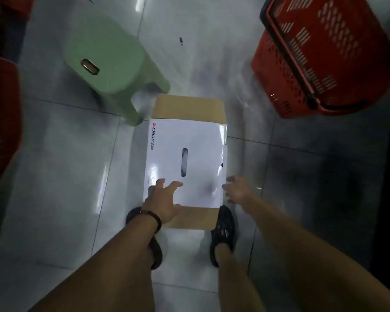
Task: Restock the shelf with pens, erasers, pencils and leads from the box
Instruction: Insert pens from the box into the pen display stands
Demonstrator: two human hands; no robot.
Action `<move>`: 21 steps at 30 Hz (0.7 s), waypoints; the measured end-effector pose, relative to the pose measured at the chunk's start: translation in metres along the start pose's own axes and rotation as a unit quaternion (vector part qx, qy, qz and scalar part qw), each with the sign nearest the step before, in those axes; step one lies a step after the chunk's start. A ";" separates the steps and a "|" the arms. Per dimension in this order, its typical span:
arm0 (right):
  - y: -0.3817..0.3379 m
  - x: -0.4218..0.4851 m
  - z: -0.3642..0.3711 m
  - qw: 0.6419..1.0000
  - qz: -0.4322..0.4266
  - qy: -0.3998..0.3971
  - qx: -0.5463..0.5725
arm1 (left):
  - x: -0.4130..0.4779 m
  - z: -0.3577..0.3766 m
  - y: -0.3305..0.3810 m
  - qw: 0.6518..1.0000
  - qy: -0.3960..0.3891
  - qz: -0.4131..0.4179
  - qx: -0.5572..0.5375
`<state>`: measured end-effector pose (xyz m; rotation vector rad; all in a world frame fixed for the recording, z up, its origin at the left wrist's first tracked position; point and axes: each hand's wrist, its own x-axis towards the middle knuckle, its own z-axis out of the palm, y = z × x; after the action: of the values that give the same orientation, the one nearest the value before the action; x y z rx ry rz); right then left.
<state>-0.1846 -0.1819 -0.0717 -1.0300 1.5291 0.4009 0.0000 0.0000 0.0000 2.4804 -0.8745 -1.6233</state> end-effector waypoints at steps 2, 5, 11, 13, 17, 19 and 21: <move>0.002 0.028 0.017 1.000 0.002 0.029 -0.011 | 0.028 0.012 -0.012 1.000 -0.010 0.002 0.006; 0.020 0.069 0.044 0.998 0.006 0.059 0.004 | 0.058 0.032 -0.028 0.999 -0.009 0.013 0.036; 0.020 0.044 0.064 0.989 -0.023 0.124 0.078 | 0.048 0.070 -0.038 0.993 0.080 0.073 0.038; 0.004 0.000 0.067 0.976 -0.082 0.168 0.115 | 0.018 0.079 -0.033 0.978 0.124 0.167 0.004; -0.037 -0.104 0.088 0.956 -0.246 0.104 0.123 | -0.044 0.094 -0.050 0.950 0.125 0.286 0.029; -0.058 -0.137 0.104 0.951 -0.285 0.051 0.111 | -0.072 0.094 -0.069 0.952 0.173 0.251 0.025; -0.076 -0.145 0.123 0.943 -0.313 -0.012 0.115 | -0.096 0.097 -0.087 0.956 0.227 0.187 -0.008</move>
<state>-0.0610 -0.0770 0.0535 -1.2479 1.1134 -0.2066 -0.0740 0.1443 0.0069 2.3369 -1.1504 -0.8893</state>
